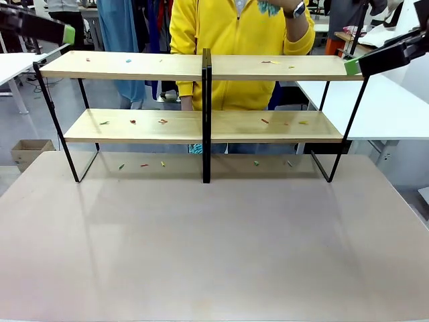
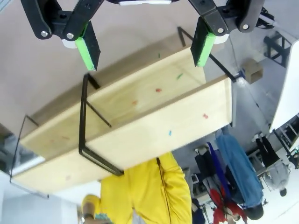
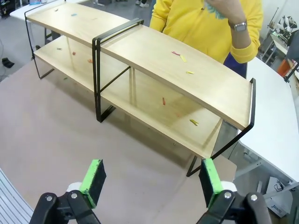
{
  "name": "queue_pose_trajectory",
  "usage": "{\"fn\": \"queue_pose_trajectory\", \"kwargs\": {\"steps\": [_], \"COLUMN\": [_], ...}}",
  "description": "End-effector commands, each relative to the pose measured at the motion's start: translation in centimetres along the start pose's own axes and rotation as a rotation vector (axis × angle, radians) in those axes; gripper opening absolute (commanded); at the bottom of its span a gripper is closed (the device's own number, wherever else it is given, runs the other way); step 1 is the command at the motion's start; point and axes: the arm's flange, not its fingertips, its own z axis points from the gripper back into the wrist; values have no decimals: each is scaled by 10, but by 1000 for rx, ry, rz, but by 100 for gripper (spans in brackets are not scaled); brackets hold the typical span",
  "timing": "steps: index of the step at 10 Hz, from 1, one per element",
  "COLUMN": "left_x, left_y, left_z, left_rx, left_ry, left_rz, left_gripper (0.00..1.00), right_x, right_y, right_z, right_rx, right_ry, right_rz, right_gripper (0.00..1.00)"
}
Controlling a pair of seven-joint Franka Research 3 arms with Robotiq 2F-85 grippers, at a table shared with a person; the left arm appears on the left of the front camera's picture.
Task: Clean the shelves.
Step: Pick up the Duster when the human hands it over.
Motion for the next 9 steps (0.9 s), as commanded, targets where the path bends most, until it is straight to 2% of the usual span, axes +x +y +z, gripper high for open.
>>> {"fn": "queue_pose_trajectory", "kwargs": {"steps": [1,9], "left_x": [-99,-90], "left_y": [-12,-28], "left_z": [0,-25], "left_rx": [18,-16], "left_ry": [-45,18], "left_rz": [64,25], "left_gripper": [100,100], "right_x": [-18,-21], "right_y": [3,-4], "right_z": [-8,-16], "right_rx": [7,16], "right_ry": [-14,-8], "right_rz": [-17,-38], "right_gripper": [100,100]}}
